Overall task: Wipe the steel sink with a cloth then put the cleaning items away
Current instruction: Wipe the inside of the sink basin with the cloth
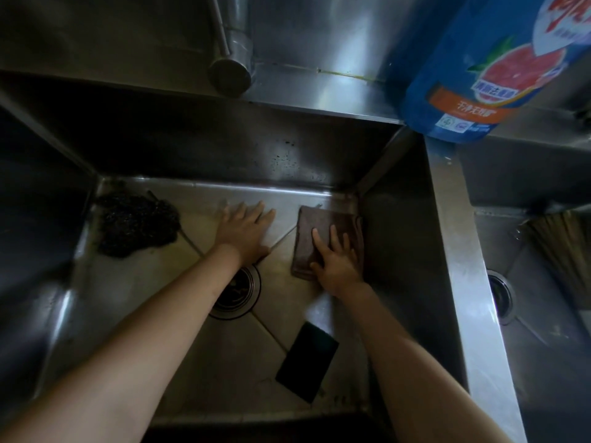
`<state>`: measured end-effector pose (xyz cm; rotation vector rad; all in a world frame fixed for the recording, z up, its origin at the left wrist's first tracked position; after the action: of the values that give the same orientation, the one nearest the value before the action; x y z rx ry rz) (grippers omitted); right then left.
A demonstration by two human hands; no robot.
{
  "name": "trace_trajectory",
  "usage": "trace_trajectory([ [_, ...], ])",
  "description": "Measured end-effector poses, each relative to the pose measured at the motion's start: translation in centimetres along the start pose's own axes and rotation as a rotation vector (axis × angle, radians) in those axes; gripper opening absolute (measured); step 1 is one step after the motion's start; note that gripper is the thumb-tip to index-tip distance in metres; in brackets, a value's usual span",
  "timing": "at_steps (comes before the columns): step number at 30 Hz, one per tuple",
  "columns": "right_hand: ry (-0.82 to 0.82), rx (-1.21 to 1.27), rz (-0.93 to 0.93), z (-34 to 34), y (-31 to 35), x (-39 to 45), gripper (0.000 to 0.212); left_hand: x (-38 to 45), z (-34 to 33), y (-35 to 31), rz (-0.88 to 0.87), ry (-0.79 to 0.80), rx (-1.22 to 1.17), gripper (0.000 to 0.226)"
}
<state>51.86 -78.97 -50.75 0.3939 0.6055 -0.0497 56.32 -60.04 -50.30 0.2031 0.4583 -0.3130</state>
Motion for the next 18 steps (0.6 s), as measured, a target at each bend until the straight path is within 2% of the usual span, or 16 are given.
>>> trace_trajectory([
  [5, 0.029, -0.008, 0.007, -0.6, -0.3, -0.9, 0.073, -0.1, 0.1, -0.1, -0.006, 0.006, 0.015, 0.081],
  [13, 0.054, -0.037, 0.026, 1.3, 0.1, 2.5, 0.075, 0.2, 0.0, 0.1, -0.002, -0.012, 0.026, 0.081],
  [18, 0.047, -0.094, 0.04, 0.4, -0.3, 0.8, 0.074, -0.4, -0.1, -0.2, 0.012, 0.0, 0.015, 0.08],
])
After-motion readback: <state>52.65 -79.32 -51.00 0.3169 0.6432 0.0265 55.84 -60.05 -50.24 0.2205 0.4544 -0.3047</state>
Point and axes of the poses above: each hand's wrist, its own x-axis towards the middle knuckle, its own z-axis out of the back of the hand, y = z × x, the point moved 4 cm from there along x, towards the middle knuckle, and after that the axes turned 13 degrees about x, right-handed, at the moved point
